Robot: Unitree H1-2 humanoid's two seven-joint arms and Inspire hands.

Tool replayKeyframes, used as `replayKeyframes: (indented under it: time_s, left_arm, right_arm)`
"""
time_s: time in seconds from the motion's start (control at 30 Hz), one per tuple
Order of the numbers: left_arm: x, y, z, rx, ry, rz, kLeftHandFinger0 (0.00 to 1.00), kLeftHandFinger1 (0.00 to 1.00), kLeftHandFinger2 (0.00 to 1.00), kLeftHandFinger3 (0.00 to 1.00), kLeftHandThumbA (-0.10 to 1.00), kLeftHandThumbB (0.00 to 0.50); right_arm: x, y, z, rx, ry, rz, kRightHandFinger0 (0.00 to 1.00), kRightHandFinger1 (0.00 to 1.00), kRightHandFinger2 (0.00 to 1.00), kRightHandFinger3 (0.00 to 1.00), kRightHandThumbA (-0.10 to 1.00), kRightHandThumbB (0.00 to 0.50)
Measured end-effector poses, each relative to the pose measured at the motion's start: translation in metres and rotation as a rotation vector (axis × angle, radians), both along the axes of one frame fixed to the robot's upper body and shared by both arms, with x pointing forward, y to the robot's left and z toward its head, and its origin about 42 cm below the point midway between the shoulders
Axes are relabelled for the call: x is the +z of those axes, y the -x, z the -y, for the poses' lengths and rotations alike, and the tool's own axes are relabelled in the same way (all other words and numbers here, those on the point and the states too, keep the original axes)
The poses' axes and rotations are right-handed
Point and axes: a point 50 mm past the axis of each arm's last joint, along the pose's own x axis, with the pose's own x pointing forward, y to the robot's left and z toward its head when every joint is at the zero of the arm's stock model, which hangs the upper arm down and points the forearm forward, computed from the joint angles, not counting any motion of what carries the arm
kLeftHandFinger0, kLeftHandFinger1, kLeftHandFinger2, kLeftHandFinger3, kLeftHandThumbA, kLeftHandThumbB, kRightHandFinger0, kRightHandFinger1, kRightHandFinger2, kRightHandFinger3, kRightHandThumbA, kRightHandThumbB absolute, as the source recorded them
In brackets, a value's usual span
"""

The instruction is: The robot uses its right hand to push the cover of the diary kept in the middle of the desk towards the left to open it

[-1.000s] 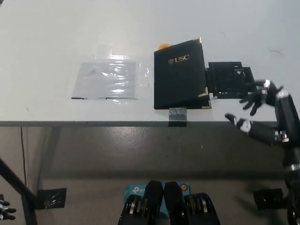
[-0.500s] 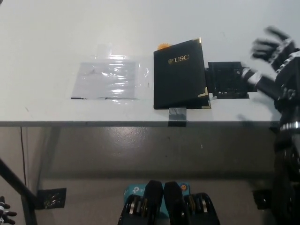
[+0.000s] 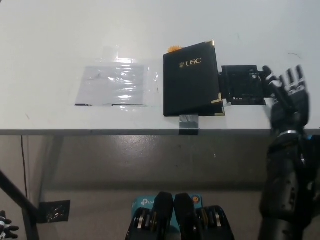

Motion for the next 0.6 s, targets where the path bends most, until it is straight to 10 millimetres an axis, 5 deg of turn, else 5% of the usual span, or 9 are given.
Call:
replayKeyframes:
  time_s: [0.27,0.6]
  left_arm:
    - [0.001,-0.001,0.001,-0.003,0.000,0.004,0.41,0.43,0.22,0.31,0.51,0.500]
    - [0.001,0.000,0.001,-0.002,0.003,0.007,0.38,0.41,0.20,0.30,0.50,0.500]
  right_arm:
    - [-0.015,-0.002,-0.041,0.079,-0.126,-0.052,1.00,1.00,1.00,1.00,1.00,0.236]
    - [-0.026,-0.003,-0.064,0.160,-0.125,-0.049,1.00,1.00,1.00,1.00,1.00,0.247]
